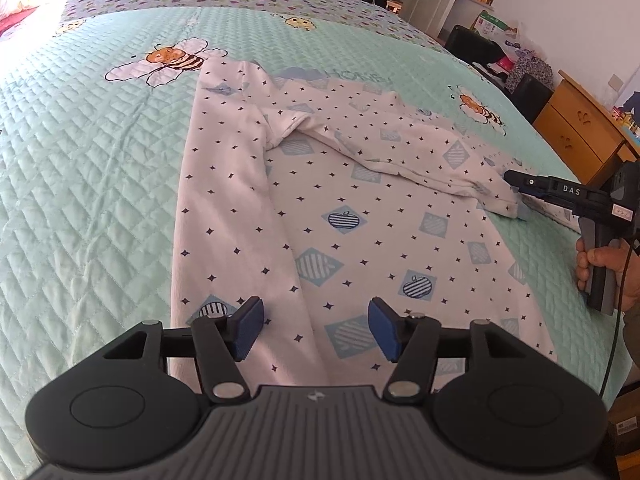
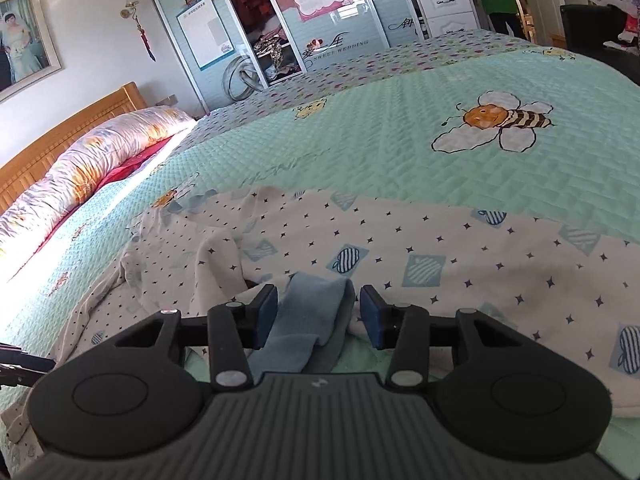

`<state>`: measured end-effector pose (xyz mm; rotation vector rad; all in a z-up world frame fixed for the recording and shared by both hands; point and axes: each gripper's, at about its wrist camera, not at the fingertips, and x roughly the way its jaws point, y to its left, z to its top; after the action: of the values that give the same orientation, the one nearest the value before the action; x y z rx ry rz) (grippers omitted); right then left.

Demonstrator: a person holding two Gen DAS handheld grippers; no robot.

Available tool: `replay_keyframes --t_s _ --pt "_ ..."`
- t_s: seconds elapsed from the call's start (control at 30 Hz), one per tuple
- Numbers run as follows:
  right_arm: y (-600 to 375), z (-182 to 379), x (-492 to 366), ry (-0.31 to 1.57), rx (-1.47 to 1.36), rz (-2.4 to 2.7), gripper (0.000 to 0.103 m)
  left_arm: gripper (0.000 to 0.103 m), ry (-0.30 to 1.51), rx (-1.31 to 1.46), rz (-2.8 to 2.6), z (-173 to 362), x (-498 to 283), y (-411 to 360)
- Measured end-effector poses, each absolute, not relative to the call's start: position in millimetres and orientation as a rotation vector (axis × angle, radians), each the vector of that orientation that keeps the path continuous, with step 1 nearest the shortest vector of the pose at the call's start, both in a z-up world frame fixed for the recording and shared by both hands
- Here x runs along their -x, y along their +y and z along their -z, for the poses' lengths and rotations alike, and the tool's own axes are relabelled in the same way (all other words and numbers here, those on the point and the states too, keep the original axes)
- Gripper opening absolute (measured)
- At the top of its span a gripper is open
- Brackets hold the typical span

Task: Fold clothes

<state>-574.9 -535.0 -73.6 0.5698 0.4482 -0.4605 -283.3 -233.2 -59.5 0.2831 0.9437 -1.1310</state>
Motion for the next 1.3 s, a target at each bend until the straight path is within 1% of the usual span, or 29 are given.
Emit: replay_keyframes --t_s 0.03,0.27,0.5,0.67,0.77,0.9,0.97,1.13,1.23,1.3 --pt "-534.5 72.9 575.4 0.45 -0.569 0.458 0.009 0.061 0.946 -0.28 1.128 59.8 282.8 -233.0" --pt "-522.4 54.7 582.8 0.414 -0.58 0.49 0.007 0.064 0.936 -0.311 1.129 61.3 287.3 -234.6" --pt "-527.4 -5.0 604.4 0.21 -0.748 0.486 0.007 0.064 0.958 -0.27 1.134 58.3 281.2 -225.6" --pt "-542.5 -1.8 599.7 0.206 -0.912 0.5 0.007 0.064 0.974 -0.225 1.138 53.8 275.5 -217.7" --pt "-547.8 0.7 598.7 0.172 -1.005 0.493 0.006 0.064 0.981 -0.192 1.139 50.1 270.9 -211.7" --pt "-540.0 -19.3 583.5 0.145 -1.008 0.449 0.006 0.064 0.972 -0.137 1.13 41.2 260.5 -197.3" --pt "-529.7 -38.5 566.1 0.154 -0.957 0.408 0.006 0.064 0.966 -0.11 1.125 38.4 255.0 -187.9" --pt "-464.8 -79.1 489.3 0.255 -0.782 0.149 0.006 0.067 0.968 -0.059 1.098 39.2 242.8 -165.8" --pt "-402.5 -74.2 438.2 0.396 -0.672 -0.038 0.006 0.067 0.981 -0.043 1.073 44.1 236.5 -152.0" --pt "-367.1 -52.3 415.1 0.511 -0.622 -0.11 0.006 0.067 0.988 -0.033 1.056 46.8 232.2 -143.2"
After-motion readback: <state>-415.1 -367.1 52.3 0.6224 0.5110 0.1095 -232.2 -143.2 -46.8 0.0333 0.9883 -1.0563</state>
